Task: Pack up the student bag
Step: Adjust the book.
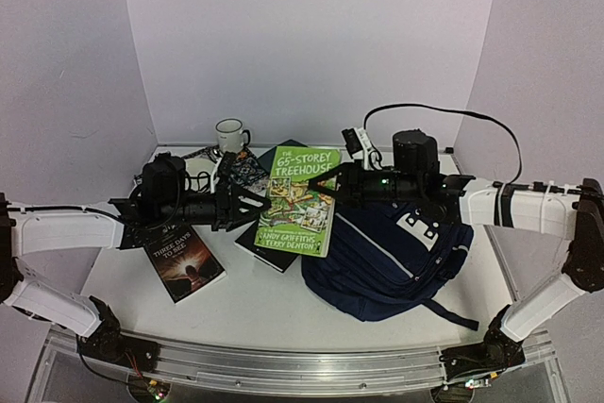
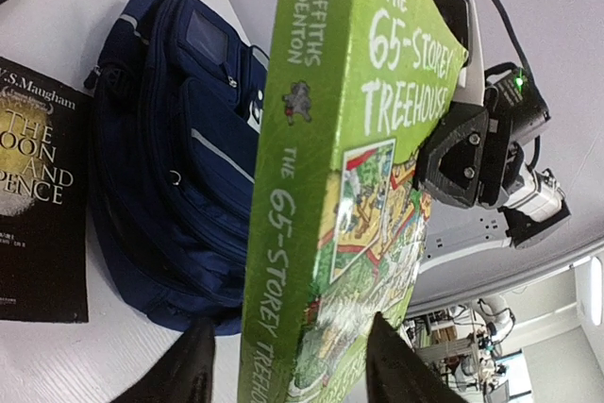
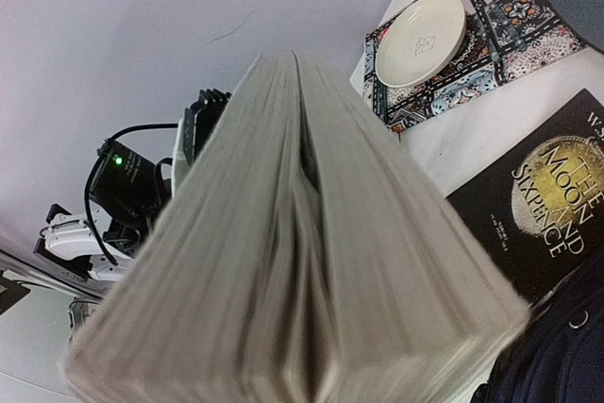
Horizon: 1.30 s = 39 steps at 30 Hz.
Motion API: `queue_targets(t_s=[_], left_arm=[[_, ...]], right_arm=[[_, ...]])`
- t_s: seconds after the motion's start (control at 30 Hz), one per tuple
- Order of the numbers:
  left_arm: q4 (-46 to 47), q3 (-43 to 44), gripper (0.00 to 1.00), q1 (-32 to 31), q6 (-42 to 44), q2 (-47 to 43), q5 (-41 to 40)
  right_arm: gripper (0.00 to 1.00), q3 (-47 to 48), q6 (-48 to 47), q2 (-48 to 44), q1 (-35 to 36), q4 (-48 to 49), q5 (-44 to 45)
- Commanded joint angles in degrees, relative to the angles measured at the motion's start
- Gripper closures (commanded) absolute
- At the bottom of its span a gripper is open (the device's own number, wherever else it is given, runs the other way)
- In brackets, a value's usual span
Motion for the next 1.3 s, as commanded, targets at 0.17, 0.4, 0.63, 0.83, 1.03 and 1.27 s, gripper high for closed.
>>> queue_targets(t_s=[0.17, 0.4, 0.63, 0.83, 1.03, 1.27], left_arm=[[2.9, -4.2, 0.12, -1.8, -5.4, -2.6, -12.2], [12.7, -8.9, 0.03, -6.5, -13.1, -4.3, -20.0], [25.0, -9.5, 0.02, -11.4, -17.6, 1.5, -25.6], [40.2, -8.6, 0.02, -13.1, -18.9, 8.1, -27.9], [51.6, -6.6, 0.02, -13.8, -19.5, 15.1, -28.9], [53.2, -1.9, 0.04, -13.9, -17.9, 18.8, -28.3]], right_arm=[[0.97, -1.4, 4.0, -3.6, 0.1, 10.1, 9.5], [1.0, -4.1, 9.8, -3.5, 0.1, 20.9, 16.8], [1.0, -4.3, 15.0, -0.8, 0.1, 30.0, 17.7], [1.0, -5.1, 17.7, 0.0, 0.4, 34.1, 18.6], [1.0, -6.1, 19.1, 0.1, 0.5, 36.3, 18.9], [1.0, -7.5, 20.6, 0.6, 0.5, 38.6, 18.7]])
